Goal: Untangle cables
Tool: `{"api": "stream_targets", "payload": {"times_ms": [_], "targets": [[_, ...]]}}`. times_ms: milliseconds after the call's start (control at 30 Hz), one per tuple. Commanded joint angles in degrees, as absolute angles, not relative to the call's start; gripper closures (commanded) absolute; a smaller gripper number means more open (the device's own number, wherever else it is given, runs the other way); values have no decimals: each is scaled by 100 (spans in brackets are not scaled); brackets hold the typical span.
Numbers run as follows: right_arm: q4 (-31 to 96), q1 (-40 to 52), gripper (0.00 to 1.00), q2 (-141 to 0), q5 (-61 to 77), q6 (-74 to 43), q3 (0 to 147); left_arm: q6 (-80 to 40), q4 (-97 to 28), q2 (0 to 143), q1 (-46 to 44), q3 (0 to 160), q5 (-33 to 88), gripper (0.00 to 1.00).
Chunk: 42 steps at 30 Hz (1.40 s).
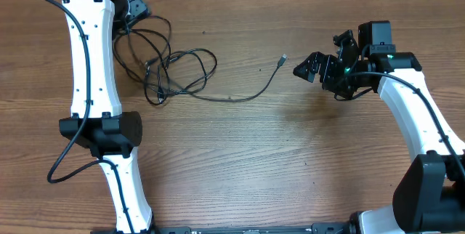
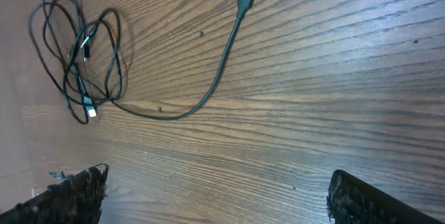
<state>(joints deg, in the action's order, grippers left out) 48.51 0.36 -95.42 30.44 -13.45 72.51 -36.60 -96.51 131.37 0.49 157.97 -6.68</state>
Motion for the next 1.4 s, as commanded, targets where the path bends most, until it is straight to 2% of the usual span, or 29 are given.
{"api": "stream_targets", "payload": {"times_ms": [0,233,367,567,767,1000,1067,1133,1167,1200,1233,1267,1300,1367], "targets": [[4825,-1,0,-9570,3002,-1302,7234,-3575,-9668,13115,75,15826,-1164,16],[4825,-1,0,-9570,3002,-1302,7234,-3642,-9511,13115,75,15115,-1544,11],[4825,-1,0,-9570,3002,-1302,7234,-3662,-8982,13115,71,14046,-1542,14],[4827,-1,0,-9570,3000,-1302,7234,-4073,-8263,13115,75,12731,-1516,13],[4797,-1,0,-9570,3000,-1302,7234,-4075,-7555,13115,67,11671,-1455,13],[4805,-1,0,-9570,3002,-1302,7234,-4141,-6923,13115,71,10792,-1345,18],[4810,-1,0,-9570,3002,-1302,7234,-4158,-6807,13115,71,10632,-1345,26],[4807,-1,0,-9570,3002,-1302,7234,-4206,-6751,13115,71,10536,-1337,51],[4807,-1,0,-9570,3002,-1302,7234,-4204,-6742,13115,71,10525,-1313,57],[4807,-1,0,-9570,3002,-1302,7234,-4204,-6740,13115,71,10527,-1212,67],[4807,-1,0,-9570,3002,-1302,7234,-4202,-6748,13113,71,10551,-1135,71],[4807,-1,0,-9570,3002,-1302,7234,-4185,-6764,13113,75,10586,-1055,86],[4810,-1,0,-9570,3002,-1302,7234,-4180,-6803,13113,84,10634,-950,96],[4810,-1,0,-9570,3002,-1302,7234,-4180,-6925,13113,102,10777,-810,96]]}}
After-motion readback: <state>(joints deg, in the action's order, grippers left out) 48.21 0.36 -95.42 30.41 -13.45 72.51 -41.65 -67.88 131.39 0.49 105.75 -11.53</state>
